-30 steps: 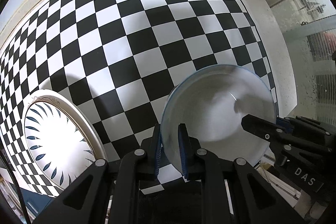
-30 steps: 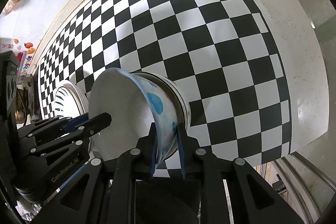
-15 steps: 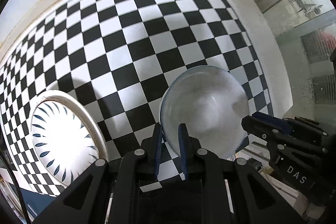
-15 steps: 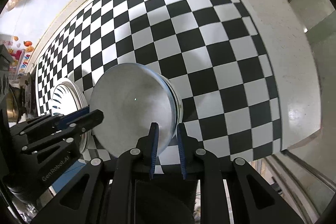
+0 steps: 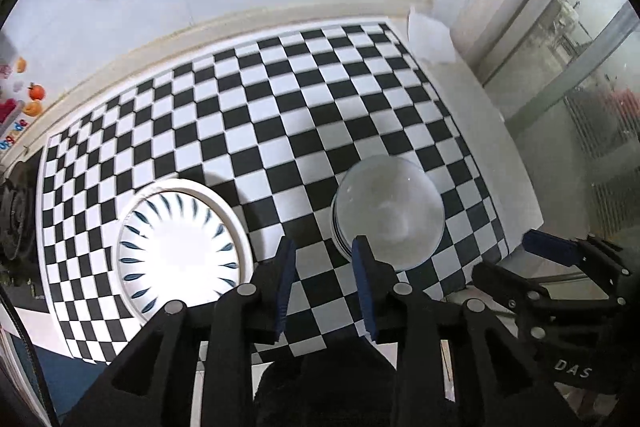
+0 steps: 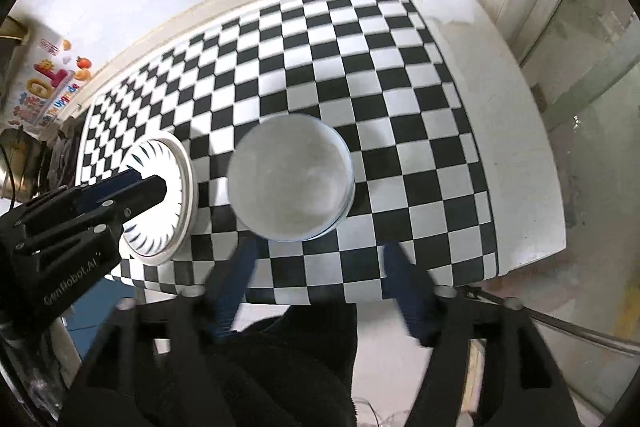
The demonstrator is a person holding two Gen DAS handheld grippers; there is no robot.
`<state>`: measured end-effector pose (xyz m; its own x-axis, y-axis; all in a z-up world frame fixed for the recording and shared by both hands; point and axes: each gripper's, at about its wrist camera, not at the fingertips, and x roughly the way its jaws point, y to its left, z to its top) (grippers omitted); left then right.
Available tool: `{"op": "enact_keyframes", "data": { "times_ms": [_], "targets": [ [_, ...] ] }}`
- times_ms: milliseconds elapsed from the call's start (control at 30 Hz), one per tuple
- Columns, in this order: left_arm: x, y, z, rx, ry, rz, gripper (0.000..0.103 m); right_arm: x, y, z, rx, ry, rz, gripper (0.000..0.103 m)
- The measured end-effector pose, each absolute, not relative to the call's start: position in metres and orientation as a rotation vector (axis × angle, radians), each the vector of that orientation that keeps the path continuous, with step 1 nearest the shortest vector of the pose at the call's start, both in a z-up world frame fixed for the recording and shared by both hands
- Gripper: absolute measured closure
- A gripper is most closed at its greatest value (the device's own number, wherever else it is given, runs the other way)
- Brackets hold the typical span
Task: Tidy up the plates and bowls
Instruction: 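Open both grippers and raise them away from the bowl stack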
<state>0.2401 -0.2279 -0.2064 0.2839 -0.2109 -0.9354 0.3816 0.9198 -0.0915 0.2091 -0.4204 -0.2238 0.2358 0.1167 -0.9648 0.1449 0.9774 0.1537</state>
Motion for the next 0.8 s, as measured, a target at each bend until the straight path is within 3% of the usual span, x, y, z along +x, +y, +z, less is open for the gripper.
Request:
{"op": "enact_keyframes", "data": {
  "times_ms": [167, 600, 800],
  "targets": [
    [0.226, -0.222, -0.182, 0.156, 1.158, -0.398, 0.075, 0.193, -0.420, -0.197, 0.254, 1.262, -0.046, 0.018],
    [0.184, -0.220, -0.121, 0.194, 0.991, -0.414, 0.075, 0.153, -0.412, -0.117, 0.194, 1.108, -0.102, 0.016],
    [0.186, -0.219, -0.122, 0.185, 0.990, -0.413, 0.075, 0.150, -0.411, -0.108, 0.200, 1.093, -0.102, 0.015]
  ]
}}
